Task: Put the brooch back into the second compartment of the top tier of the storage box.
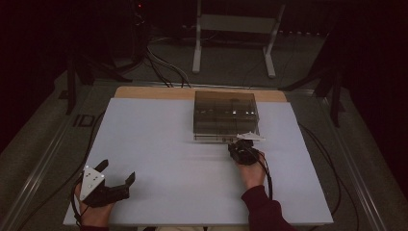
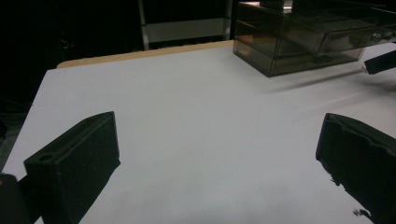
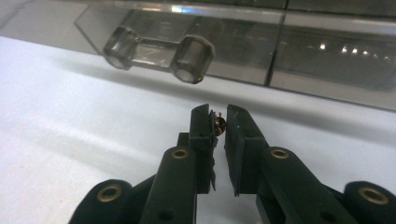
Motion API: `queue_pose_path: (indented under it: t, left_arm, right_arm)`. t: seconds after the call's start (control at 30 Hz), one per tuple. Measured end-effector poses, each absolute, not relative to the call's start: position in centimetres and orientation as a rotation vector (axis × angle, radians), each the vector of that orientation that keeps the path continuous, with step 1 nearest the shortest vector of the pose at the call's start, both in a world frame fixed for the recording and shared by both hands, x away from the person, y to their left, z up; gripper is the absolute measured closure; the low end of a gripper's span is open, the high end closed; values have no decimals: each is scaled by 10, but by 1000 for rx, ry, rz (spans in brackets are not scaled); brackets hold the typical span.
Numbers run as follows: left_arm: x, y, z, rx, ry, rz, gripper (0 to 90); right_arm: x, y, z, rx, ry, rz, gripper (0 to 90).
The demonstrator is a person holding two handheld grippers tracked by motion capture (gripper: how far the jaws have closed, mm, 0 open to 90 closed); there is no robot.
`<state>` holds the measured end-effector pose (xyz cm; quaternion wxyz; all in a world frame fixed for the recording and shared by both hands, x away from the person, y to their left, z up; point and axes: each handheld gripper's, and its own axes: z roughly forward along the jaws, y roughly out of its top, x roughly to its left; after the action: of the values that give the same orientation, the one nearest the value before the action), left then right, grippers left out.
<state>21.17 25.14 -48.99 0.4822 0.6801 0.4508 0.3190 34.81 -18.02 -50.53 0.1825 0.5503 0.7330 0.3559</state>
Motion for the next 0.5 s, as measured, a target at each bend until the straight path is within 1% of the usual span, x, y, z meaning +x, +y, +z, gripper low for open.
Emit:
queue_pose_path:
  t: [0.5]
  left_arm:
    - [212,251,-490,1660,1097,776,5]
  right_arm:
    - [339,-179,-496,1508,2107,1029,818]
